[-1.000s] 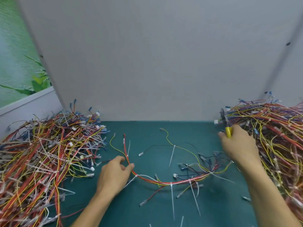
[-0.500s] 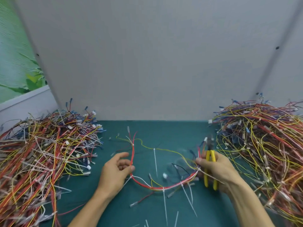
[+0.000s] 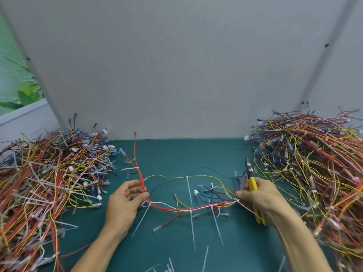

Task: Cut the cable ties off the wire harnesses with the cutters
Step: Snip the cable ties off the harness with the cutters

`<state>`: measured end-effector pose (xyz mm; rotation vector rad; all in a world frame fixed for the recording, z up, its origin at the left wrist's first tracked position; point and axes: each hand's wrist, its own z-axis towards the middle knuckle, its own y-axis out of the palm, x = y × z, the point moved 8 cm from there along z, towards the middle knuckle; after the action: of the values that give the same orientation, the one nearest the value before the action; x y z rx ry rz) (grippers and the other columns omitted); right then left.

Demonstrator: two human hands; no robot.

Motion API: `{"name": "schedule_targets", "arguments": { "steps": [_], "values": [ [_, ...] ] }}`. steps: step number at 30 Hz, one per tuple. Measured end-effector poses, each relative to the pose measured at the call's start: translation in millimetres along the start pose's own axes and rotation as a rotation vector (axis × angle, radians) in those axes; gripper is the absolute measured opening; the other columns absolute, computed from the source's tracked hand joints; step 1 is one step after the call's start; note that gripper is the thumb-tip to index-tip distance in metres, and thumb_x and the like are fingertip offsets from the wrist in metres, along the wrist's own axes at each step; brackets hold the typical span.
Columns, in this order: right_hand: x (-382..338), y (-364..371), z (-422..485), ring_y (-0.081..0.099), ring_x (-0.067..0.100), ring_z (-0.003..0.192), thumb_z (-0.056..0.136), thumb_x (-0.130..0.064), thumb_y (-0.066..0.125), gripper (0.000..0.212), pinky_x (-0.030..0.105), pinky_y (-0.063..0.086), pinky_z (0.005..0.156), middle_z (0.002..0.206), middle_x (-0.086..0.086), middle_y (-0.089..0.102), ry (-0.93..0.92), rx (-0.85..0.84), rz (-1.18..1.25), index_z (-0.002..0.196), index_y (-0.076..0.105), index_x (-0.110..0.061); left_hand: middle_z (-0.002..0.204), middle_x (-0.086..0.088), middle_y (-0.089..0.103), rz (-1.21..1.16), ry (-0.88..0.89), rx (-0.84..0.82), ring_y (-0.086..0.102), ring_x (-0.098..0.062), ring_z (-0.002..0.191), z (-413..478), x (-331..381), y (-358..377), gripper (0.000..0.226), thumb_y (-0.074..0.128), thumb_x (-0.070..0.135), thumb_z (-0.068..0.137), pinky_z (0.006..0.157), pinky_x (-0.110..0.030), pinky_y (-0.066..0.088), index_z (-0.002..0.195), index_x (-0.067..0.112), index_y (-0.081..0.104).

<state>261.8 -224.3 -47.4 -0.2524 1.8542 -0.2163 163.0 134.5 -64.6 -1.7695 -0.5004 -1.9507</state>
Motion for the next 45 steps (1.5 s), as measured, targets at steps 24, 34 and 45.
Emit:
{"name": "schedule_targets", "arguments": {
  "steps": [24, 34, 45],
  "values": [
    [-21, 36, -17, 0.054, 0.015, 0.078, 0.056, -0.047, 0.084, 0.049, 0.031, 0.044, 0.066, 0.075, -0.005, 0.06, -0.341, -0.147, -0.889, 0.083, 0.052, -0.021, 0.08, -0.001, 0.067, 0.129, 0.061, -0.005, 0.061, -0.012, 0.068, -1, -2, 4, 0.047, 0.076, -0.006, 0.073, 0.069, -0.028, 0.054, 0.099, 0.03, 0.061],
    [-30, 40, -20, 0.053, 0.01, 0.071, 0.069, -0.036, 0.082, 0.037, 0.025, 0.042, 0.062, 0.075, -0.006, 0.062, -0.414, -0.225, -0.754, 0.078, 0.049, -0.021, 0.083, -0.002, 0.068, 0.182, 0.074, 0.003, 0.062, -0.013, 0.072, -1, 0, 4, 0.053, 0.076, -0.003, 0.074, 0.072, -0.029, 0.054, 0.112, 0.027, 0.056],
    [-9, 35, -6, 0.055, 0.027, 0.091, 0.082, -0.043, 0.063, 0.028, 0.032, 0.045, 0.073, 0.085, 0.001, 0.056, -0.207, -0.077, -0.914, 0.074, 0.046, -0.022, 0.075, 0.005, 0.066, 0.375, 0.115, 0.029, 0.062, -0.001, 0.064, -4, 4, 11, 0.056, 0.08, 0.003, 0.071, 0.066, -0.018, 0.048, 0.112, 0.032, 0.054]
  ]
}}
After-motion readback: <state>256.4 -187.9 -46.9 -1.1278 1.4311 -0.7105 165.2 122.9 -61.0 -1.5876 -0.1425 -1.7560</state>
